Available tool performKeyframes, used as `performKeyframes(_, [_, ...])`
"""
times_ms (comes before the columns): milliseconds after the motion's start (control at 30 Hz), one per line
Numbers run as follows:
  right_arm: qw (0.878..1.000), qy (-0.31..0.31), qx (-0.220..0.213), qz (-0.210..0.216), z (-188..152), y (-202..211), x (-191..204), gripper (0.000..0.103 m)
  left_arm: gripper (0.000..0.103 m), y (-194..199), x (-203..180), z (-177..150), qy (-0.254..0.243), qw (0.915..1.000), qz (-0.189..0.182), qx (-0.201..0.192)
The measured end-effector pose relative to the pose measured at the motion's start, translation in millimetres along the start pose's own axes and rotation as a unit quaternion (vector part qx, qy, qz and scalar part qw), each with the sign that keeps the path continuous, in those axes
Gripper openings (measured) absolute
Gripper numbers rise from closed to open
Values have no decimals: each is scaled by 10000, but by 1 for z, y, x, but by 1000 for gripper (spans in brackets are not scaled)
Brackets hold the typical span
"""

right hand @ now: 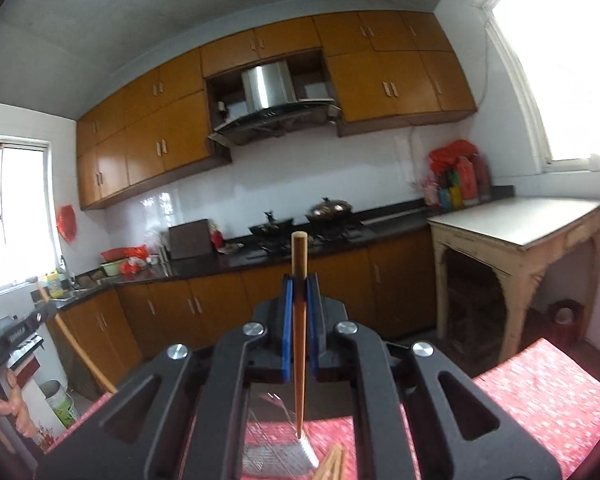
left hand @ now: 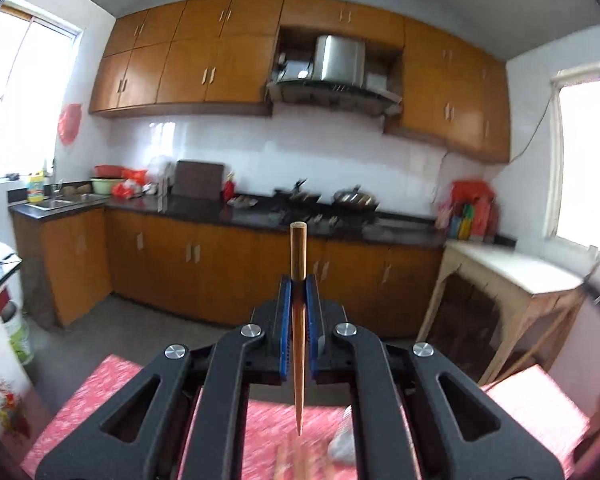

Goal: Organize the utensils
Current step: 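Lift the held chopsticks upright with both grippers and carry them over the wire basket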

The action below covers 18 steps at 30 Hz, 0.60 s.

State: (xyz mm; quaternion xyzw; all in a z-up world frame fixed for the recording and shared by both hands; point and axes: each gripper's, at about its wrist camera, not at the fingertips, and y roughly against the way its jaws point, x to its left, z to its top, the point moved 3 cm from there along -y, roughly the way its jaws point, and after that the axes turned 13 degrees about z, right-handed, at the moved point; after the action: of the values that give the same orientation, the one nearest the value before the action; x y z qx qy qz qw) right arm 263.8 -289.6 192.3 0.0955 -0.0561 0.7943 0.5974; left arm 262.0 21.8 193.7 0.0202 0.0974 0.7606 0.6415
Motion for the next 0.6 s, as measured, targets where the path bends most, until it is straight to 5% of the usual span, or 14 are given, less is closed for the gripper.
performKeyframes(267, [9993, 126, 179, 298, -26, -58, 12, 8, 7, -16, -49, -14, 192, 9992, -351, -87])
performKeyframes(600, [9968, -110, 718, 319, -78, -96, -4, 8, 7, -62, -67, -72, 32, 9983, -329, 480])
